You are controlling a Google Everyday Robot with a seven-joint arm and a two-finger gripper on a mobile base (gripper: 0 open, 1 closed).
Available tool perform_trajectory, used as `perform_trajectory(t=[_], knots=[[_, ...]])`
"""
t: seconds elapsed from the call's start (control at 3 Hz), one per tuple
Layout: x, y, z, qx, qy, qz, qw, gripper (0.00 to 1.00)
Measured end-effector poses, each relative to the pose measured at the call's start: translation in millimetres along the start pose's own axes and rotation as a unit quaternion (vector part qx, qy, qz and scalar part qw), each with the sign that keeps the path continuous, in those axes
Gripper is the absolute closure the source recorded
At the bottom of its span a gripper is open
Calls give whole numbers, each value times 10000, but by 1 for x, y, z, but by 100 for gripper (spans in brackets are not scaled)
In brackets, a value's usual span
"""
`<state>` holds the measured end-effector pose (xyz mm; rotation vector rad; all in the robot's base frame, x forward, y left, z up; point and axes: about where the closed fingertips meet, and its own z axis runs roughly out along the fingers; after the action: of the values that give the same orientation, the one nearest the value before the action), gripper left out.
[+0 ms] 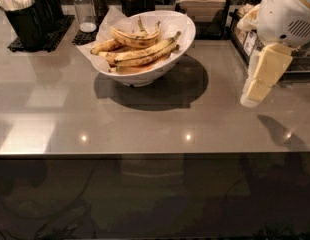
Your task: Pick banana from white bowl
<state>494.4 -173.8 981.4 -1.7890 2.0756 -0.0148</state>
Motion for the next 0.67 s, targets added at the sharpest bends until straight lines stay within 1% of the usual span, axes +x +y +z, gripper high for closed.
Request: perform_trajectory(t=[0.33,0.67], knots=[[-38,-26,7,5,-216,-483,9986,0],[-78,-49,13,5,-453,-921,9947,0]])
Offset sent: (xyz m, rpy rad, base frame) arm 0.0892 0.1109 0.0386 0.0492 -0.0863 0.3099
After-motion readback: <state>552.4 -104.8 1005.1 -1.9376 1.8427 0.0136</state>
